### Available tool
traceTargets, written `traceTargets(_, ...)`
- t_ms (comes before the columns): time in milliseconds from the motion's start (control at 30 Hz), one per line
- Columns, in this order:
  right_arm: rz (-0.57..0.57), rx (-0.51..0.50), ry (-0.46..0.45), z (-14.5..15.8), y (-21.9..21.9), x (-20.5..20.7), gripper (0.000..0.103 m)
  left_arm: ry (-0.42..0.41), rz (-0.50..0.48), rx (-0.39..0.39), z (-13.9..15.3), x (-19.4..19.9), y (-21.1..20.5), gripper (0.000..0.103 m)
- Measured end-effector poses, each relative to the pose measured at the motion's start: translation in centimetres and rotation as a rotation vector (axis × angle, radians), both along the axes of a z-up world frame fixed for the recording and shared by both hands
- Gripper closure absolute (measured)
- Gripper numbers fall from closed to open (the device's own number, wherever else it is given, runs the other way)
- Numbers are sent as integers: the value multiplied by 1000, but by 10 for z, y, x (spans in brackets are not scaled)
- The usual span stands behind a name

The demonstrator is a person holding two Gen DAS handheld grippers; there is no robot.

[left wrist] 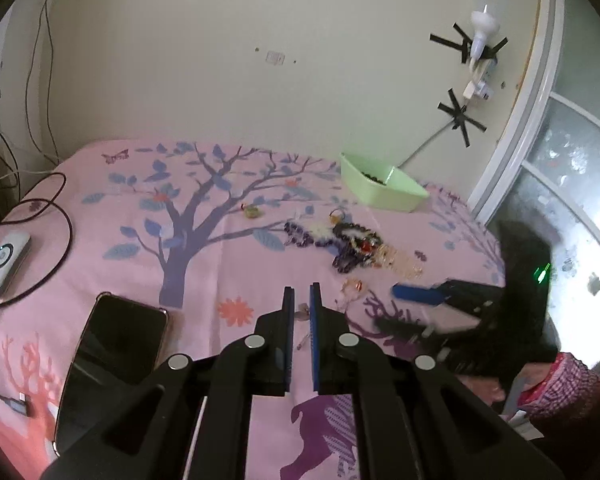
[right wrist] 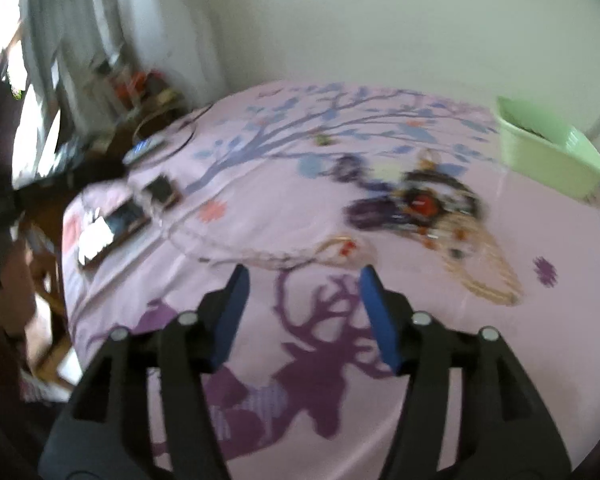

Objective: Organize jewelry
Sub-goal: 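Open the right gripper and return it to the jewelry pile, then grasp the clear crystal bead strand with the right gripper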

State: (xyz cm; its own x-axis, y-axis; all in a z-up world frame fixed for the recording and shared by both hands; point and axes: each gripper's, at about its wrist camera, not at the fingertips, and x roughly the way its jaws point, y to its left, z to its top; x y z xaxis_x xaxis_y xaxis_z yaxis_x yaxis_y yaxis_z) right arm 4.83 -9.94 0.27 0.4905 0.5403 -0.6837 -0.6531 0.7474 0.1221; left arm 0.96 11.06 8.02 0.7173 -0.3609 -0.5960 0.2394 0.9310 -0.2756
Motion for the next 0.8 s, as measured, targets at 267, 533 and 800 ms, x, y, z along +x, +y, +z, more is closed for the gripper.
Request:
traceTargets(267, 113, -151, -17, -17, 57, 14, 27, -22, -18, -12, 9, -5, -3, 103)
traceTargets(533, 37, -96, 3, -9, 36, 35, 93, -76, -43, -15, 33, -9, -10, 103)
traceTargets(800, -16, 191, 124, 66, -43, 62, 93, -93, -90, 20, 45, 30, -46, 103)
